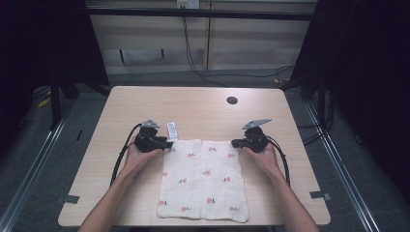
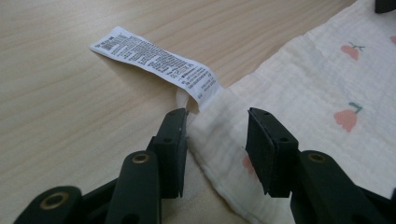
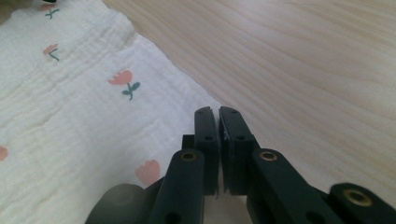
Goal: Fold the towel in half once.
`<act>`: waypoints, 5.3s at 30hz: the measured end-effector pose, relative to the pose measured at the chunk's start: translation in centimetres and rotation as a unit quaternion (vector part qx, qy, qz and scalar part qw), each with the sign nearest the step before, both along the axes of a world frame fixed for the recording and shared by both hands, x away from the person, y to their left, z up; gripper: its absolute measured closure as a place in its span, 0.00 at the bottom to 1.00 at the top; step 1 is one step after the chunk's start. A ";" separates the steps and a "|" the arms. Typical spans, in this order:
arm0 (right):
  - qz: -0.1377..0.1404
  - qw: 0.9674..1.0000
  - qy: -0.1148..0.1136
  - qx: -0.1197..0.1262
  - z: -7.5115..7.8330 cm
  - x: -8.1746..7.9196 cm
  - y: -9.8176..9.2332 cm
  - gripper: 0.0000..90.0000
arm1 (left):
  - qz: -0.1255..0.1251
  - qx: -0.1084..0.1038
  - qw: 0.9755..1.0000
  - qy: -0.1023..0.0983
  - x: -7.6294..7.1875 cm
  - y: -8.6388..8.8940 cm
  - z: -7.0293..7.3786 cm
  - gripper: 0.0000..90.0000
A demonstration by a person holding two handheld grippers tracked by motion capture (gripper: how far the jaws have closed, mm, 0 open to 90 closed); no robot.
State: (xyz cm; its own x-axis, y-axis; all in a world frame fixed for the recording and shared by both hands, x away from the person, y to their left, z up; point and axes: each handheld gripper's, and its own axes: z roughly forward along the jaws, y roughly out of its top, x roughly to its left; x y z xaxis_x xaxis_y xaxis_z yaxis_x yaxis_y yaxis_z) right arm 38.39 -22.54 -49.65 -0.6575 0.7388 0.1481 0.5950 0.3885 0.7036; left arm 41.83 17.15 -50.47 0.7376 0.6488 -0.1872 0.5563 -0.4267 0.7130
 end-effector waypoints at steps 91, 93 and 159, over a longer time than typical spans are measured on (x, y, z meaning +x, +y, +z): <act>0.008 0.991 -0.085 0.105 7.9 -4.5 -2.0 0.98 | -0.057 -0.107 0.990 -0.069 -5.7 1.9 7.0 0.95; 0.019 0.992 -0.074 0.099 7.3 -4.8 -1.9 0.98 | -0.061 -0.110 0.990 -0.070 -6.0 2.0 7.0 0.95; 0.107 0.994 0.012 0.029 1.5 -17.1 -1.0 0.90 | -0.205 -0.001 0.979 -0.012 -15.6 1.5 1.3 0.93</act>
